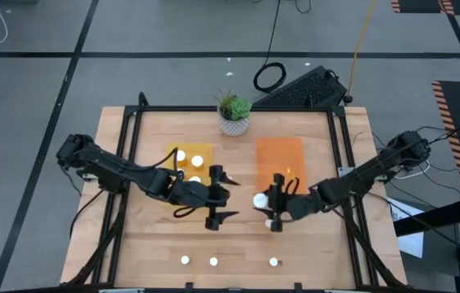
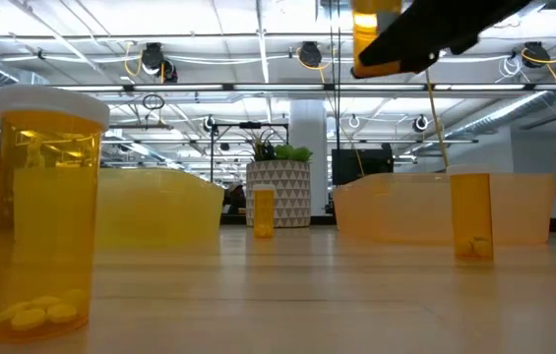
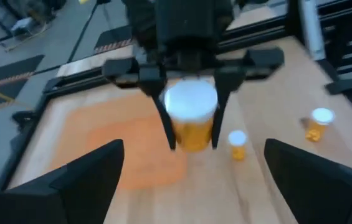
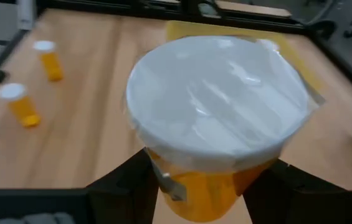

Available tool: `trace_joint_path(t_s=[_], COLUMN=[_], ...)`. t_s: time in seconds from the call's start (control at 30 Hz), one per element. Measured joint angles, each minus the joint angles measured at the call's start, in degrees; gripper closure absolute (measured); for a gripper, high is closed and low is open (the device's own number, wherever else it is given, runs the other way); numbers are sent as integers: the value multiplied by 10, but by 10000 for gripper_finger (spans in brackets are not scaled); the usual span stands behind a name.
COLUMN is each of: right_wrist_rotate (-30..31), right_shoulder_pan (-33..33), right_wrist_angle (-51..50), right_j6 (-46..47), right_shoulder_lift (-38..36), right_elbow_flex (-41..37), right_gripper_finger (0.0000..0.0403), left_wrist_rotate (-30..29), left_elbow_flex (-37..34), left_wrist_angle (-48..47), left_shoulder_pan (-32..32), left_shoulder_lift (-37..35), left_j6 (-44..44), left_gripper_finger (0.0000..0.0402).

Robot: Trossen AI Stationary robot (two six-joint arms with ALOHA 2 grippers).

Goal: Pick and place medicine bottles into bin by pill shape (circle, oval)
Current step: Put the large medicine bottle into the yellow bin

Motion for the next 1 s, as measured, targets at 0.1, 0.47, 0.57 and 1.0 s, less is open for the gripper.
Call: trace_joint_path(t_s=[0.1, 0.47, 0.57, 1.0], right_wrist_rotate=[0, 2, 2, 1], right_shoulder_pan=[-23, -60, -61, -61], right_wrist_angle=[0, 1, -5, -2], right_j6=[-8, -36, -37, -40], right_shoulder_lift=[0, 0, 0, 0], right_elbow_flex=[6, 7, 7, 7], right_gripper_finger=[223, 223, 223, 222], left_wrist_rotate=[-13, -38, -60, -38], left_elbow_flex=[58, 152, 159, 160], left_wrist_angle=[-74, -151, -144, -89], left_shoulder_pan=[11, 29, 31, 45], left_shoulder_lift=[21, 110, 121, 149], left_j6=[-6, 11, 14, 40], left_gripper_finger=[13, 14, 14, 14])
